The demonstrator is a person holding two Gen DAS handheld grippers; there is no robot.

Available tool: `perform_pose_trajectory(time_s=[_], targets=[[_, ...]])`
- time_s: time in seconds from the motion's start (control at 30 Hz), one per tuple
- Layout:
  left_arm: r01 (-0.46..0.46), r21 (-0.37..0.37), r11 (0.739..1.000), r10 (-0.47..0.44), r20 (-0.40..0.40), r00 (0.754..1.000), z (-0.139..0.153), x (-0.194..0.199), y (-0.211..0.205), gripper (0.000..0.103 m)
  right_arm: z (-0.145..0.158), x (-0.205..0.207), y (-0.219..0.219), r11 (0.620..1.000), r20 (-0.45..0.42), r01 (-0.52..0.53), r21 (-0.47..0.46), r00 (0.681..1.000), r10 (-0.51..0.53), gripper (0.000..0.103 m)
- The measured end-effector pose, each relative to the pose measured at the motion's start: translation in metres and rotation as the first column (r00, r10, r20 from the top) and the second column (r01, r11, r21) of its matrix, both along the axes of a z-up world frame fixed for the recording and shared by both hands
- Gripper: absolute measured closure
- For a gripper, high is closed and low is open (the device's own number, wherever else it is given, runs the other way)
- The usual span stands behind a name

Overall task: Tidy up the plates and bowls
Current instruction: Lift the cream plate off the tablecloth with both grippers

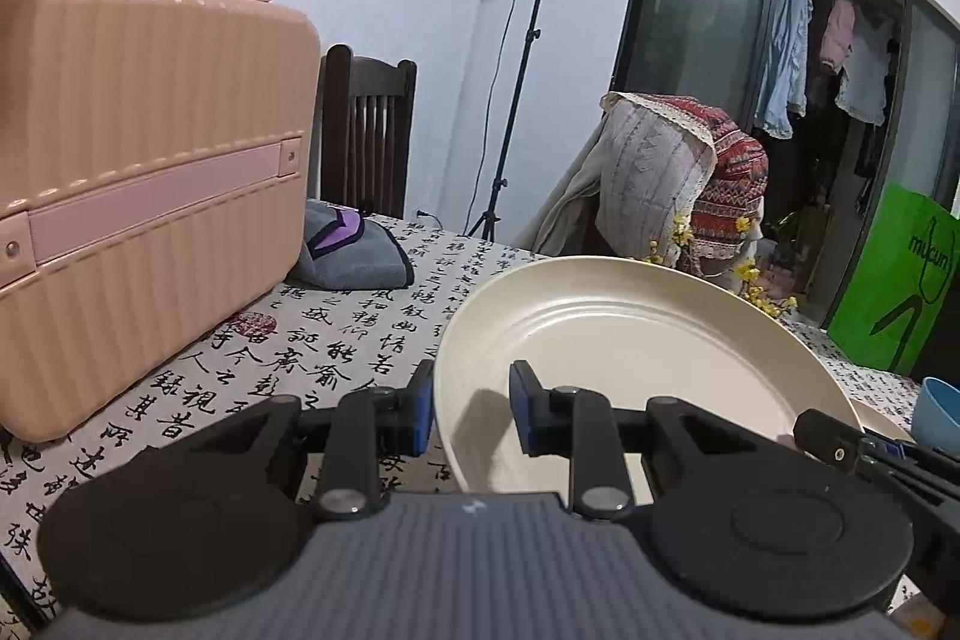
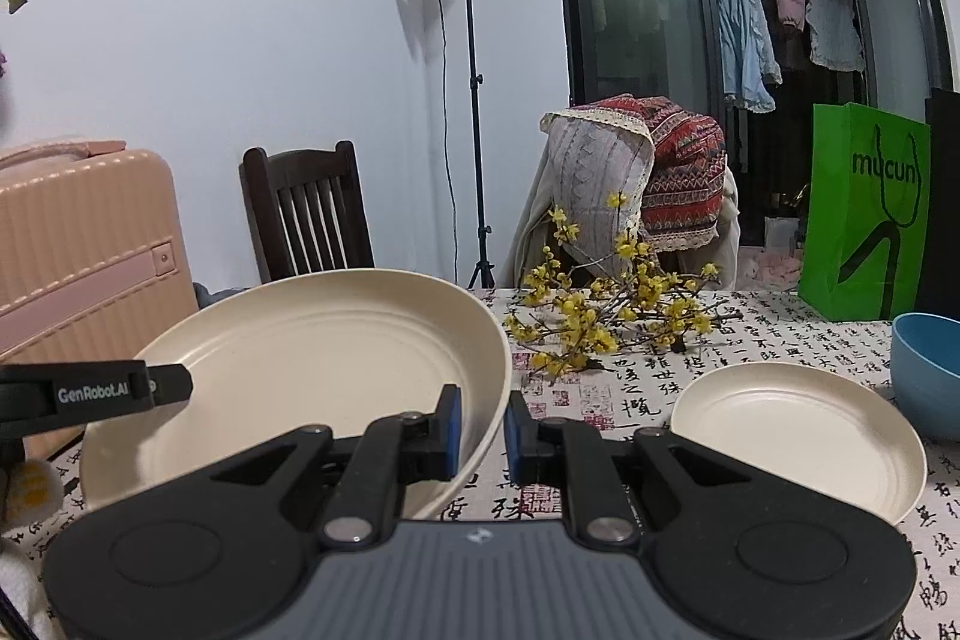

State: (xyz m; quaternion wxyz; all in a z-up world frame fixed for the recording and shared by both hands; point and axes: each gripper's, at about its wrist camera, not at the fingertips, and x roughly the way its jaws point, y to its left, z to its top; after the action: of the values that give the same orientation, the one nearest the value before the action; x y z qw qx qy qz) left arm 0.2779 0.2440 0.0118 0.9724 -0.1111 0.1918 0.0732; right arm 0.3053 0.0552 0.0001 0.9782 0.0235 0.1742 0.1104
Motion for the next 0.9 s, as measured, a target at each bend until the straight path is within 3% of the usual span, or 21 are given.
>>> perform_pose_trajectory(time_s=[0.4, 0.9], targets=[[0.002, 0.048, 0.999, -0.005, 0.062, 0.998, 0.006, -0.022, -0.018, 0.077, 0.007, -0.018, -0.013, 1.0, 0.003, 0.007, 0.022, 1.0, -0.008, 0.088], [-0.008, 0.075, 0.997, 0.003, 0.069, 0.998, 0.017, -0.043, -0.034, 0.077, 0.014, -0.032, -0.029, 0.999, 0.009, 0.0, 0.047, 1.0, 0.0, 0.088]])
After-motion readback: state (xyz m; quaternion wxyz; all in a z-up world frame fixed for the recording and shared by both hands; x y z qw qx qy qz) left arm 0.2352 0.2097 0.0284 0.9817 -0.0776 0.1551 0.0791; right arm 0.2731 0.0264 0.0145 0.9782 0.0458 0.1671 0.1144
